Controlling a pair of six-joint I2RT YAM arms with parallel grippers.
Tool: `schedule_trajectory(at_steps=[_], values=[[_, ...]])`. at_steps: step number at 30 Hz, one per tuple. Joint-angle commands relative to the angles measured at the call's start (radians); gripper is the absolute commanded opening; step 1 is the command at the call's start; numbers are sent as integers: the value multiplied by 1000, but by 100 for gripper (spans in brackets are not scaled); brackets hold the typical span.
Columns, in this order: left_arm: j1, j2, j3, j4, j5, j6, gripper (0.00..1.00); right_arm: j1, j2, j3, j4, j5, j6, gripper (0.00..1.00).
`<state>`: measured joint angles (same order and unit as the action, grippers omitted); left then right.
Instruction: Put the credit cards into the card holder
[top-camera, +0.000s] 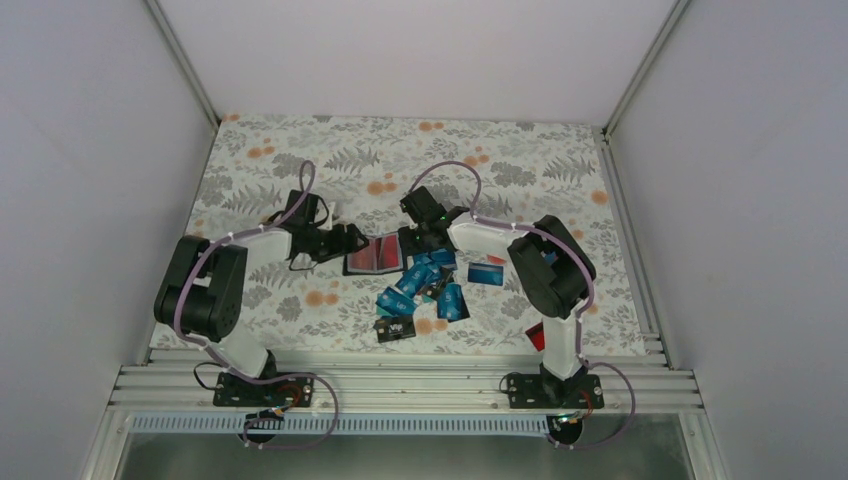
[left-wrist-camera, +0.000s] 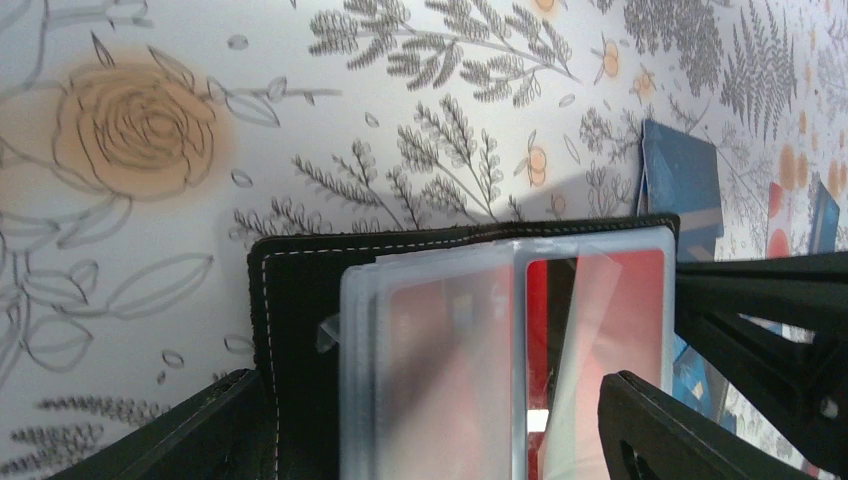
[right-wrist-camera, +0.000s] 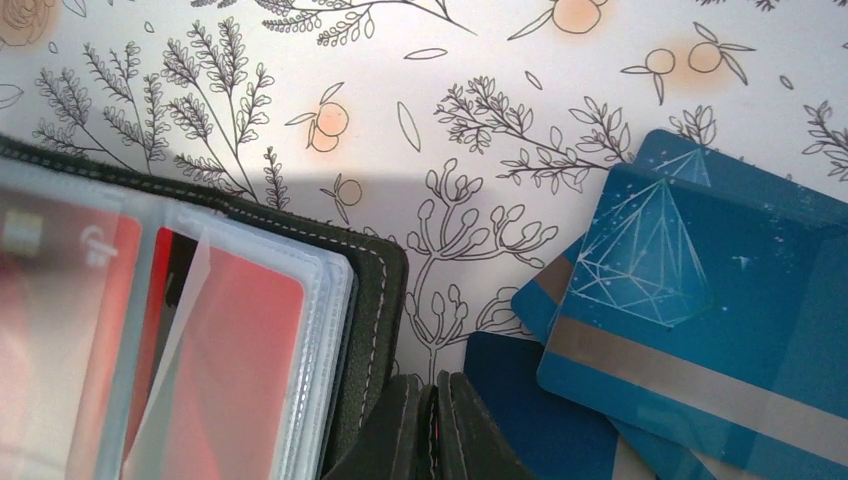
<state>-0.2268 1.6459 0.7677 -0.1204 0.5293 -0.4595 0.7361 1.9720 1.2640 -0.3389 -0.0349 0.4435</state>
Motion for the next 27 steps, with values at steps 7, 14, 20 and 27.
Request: schedule_trajectory(at_steps=[7, 14, 20, 27], values=[[-13, -114, 43, -113, 87, -22, 82, 2, 41, 4, 36, -32, -4, 4], [-29, -87, 46, -78, 113, -57, 82, 0, 40, 4, 42, -37, 2, 4], [-63, -84, 87, -85, 101, -85, 81, -15, 39, 2, 31, -29, 20, 4], [-96, -43, 144, -124, 60, -90, 81, -25, 23, -16, 42, -46, 32, 4]])
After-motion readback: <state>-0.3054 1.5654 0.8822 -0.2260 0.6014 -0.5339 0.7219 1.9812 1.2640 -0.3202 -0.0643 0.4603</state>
